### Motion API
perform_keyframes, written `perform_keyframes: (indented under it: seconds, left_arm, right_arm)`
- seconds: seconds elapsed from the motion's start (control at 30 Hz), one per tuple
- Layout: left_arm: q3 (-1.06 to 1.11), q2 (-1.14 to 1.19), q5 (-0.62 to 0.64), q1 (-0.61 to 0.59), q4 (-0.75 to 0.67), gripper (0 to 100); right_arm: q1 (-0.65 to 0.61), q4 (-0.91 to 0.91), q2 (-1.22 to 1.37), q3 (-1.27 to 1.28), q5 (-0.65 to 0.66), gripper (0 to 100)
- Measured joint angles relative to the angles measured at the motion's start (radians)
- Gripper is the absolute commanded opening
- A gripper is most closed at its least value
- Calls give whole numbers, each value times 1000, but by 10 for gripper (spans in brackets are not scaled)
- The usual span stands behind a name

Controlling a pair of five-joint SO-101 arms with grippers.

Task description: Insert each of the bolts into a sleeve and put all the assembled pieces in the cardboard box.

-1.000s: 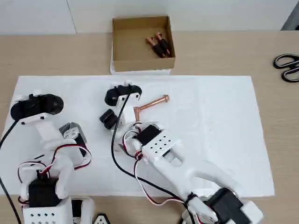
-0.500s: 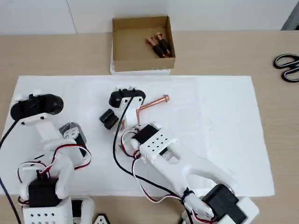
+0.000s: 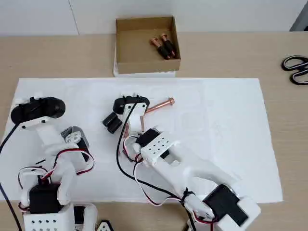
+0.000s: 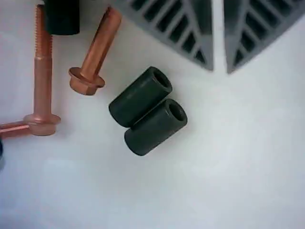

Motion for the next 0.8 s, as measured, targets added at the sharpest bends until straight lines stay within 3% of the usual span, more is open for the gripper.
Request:
perform_keyframes:
  seconds: [0.13,0.27,0.8]
  left_arm:
    - [0,0,0,0,0,5]
    - [0,0,0,0,0,5]
    - [0,0,0,0,0,5]
  right_arm:
    - [0,-2,5,-8,-2,161]
    - [14,-6,5,-8,-2,0]
    - [25,-8,-52,-6,-2,4]
